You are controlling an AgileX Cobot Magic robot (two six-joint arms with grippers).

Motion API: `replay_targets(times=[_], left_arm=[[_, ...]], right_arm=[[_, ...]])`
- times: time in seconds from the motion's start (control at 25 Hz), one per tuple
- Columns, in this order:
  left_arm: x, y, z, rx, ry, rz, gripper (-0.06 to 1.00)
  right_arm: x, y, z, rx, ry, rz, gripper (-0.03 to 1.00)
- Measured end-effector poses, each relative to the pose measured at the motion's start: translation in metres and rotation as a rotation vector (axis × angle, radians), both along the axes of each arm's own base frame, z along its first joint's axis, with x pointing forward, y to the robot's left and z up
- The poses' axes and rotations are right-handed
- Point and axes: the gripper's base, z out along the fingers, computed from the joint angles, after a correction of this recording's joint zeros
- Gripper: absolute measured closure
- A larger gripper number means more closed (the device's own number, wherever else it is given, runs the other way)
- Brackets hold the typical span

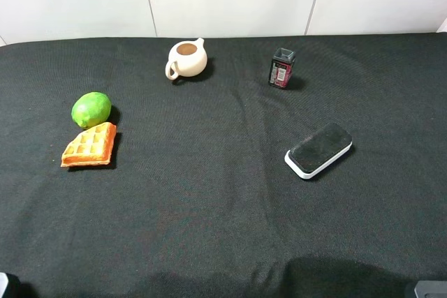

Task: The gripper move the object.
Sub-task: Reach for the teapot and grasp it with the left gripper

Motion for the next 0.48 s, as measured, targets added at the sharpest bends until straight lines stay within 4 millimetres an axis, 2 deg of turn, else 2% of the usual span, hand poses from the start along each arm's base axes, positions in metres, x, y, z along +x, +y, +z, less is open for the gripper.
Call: replay_targets(times=[0.48], left_arm=[[0.0, 0.0, 0.0, 0.001, 0.0, -0.001, 0.15]], right_arm=[[0.0, 0.0, 0.0, 0.0, 0.0, 0.0, 0.31]])
